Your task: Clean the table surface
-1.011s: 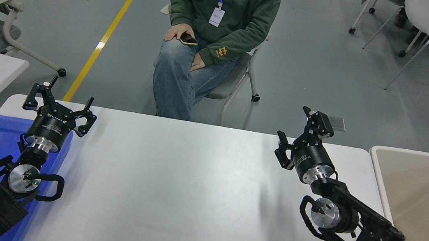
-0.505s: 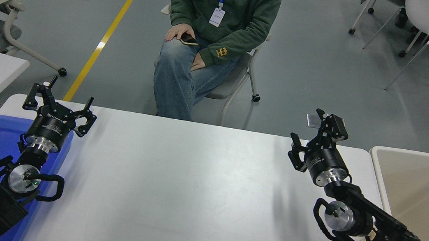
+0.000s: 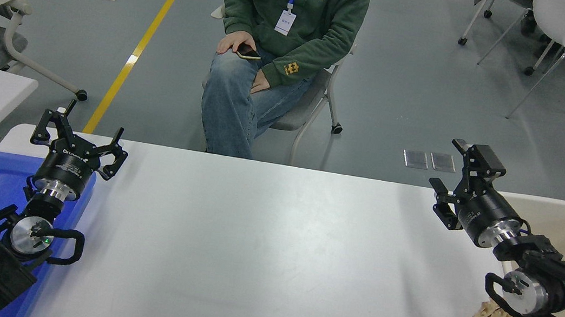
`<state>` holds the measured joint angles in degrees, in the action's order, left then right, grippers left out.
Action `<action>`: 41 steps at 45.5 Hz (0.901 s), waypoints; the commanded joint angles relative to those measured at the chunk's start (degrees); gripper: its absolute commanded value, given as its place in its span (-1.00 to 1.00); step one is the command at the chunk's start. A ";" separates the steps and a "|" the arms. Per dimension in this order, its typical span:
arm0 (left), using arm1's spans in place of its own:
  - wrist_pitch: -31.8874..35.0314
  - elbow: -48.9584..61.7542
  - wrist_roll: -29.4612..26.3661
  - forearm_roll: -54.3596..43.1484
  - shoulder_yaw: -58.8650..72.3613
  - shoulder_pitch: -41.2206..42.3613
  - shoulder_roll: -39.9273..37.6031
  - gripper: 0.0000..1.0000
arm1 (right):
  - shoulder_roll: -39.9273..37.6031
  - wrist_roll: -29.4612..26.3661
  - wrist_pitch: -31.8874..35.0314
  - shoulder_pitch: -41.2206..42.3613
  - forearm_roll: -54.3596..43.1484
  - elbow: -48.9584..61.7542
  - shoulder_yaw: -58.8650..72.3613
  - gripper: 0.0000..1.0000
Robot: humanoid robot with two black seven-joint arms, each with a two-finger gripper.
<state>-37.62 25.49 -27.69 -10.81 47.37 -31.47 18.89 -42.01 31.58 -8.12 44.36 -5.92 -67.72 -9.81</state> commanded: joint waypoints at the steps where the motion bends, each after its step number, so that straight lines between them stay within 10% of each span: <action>1: 0.00 0.00 0.00 0.00 0.00 0.00 0.00 1.00 | -10.63 -0.38 -0.14 5.30 -3.48 -2.42 10.76 1.00; 41: -0.08 0.00 0.00 0.00 0.00 0.00 0.00 1.00 | -20.22 -13.38 1.52 22.97 -12.89 -2.60 55.77 1.00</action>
<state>-37.62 25.49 -27.69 -10.81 47.37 -31.46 18.90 -61.84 24.19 -7.85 63.56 -17.38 -70.27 37.14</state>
